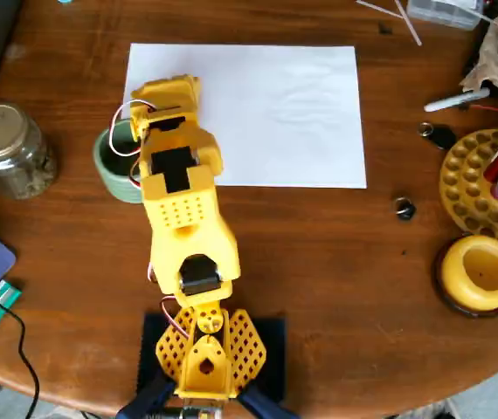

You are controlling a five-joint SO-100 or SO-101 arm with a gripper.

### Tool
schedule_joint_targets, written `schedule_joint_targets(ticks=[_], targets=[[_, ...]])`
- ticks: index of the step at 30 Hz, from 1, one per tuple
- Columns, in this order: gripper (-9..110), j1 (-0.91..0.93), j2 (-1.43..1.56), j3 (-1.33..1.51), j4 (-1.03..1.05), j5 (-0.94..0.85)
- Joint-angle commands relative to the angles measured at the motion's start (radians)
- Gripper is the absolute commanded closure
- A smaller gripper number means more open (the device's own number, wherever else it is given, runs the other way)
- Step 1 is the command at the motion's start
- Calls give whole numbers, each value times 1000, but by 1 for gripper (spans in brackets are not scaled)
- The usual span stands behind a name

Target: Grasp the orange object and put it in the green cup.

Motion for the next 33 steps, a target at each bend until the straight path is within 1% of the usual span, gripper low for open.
schedule_joint_targets(ticks=[1, 4, 5, 7, 9, 10, 20, 30, 33], targets=[[78, -8, -3, -28, 6, 8], [80, -9, 8, -23, 21, 12], [82, -9, 11, -25, 32, 15], [89, -8, 11, -25, 35, 17], [100, -5, 9, -28, 35, 17], [102, -3, 9, -28, 38, 17], [102, -3, 32, -32, 54, 25], [102, -3, 225, -114, 310, 38], [102, -3, 290, -147, 419, 38]])
